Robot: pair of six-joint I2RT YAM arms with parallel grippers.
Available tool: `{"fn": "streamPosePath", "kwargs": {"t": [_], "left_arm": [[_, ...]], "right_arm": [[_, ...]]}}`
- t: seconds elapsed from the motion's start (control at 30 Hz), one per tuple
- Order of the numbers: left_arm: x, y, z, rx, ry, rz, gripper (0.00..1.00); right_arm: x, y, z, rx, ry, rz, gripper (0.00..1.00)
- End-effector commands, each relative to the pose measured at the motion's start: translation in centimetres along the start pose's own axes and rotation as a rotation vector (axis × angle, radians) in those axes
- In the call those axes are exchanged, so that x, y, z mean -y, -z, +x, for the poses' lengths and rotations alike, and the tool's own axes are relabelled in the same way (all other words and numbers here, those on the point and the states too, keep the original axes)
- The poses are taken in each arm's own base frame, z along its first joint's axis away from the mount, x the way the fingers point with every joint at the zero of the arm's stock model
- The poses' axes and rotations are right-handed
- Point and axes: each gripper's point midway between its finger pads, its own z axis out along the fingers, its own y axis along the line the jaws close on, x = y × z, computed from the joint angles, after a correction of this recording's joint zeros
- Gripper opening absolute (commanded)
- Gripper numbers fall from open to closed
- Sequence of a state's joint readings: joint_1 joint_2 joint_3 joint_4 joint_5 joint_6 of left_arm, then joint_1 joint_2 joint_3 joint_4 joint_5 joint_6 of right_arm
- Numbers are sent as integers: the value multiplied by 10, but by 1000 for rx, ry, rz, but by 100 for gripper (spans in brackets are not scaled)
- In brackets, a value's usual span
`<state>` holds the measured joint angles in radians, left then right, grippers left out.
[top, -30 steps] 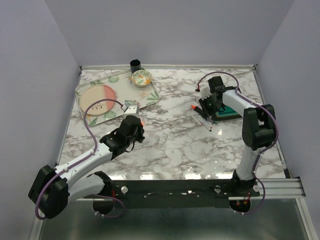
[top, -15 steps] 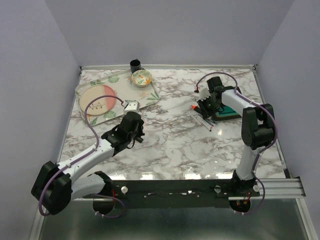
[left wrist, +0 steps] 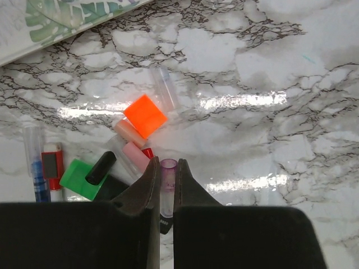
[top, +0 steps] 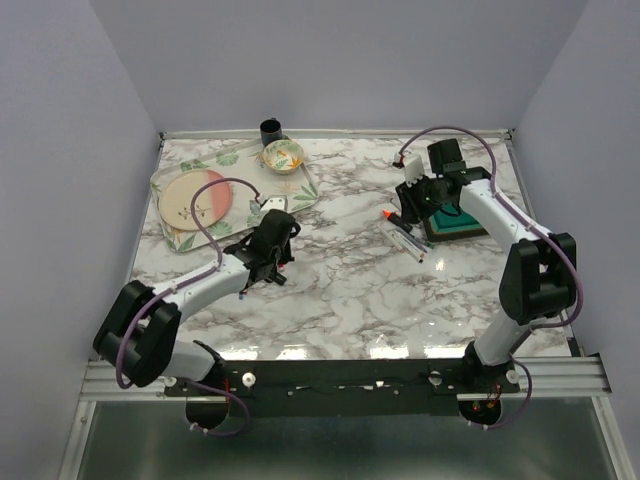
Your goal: Open the pen caps
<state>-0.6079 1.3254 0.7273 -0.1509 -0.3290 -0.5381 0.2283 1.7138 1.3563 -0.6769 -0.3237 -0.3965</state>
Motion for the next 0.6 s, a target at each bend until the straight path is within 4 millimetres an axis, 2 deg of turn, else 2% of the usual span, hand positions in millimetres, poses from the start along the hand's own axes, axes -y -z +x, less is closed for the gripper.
{"fn": "streamPosePath", "kwargs": {"t": [0.0, 0.27, 0.47, 0.57], "left_arm": [[8, -20, -4, -13, -18, 1, 13], [9, -45, 16, -107, -58, -32, 23], [8, -46, 16, -119, -65, -48, 38], [8, -42, 13, -112, -63, -46, 43]], "right_arm": [[-14, 3, -5, 38, 23, -62, 45], [-19, 7, -8, 49, 25, -83, 45], [-21, 8, -9, 55, 27, -89, 45], [-21, 9, -9, 56, 27, -91, 45]]}}
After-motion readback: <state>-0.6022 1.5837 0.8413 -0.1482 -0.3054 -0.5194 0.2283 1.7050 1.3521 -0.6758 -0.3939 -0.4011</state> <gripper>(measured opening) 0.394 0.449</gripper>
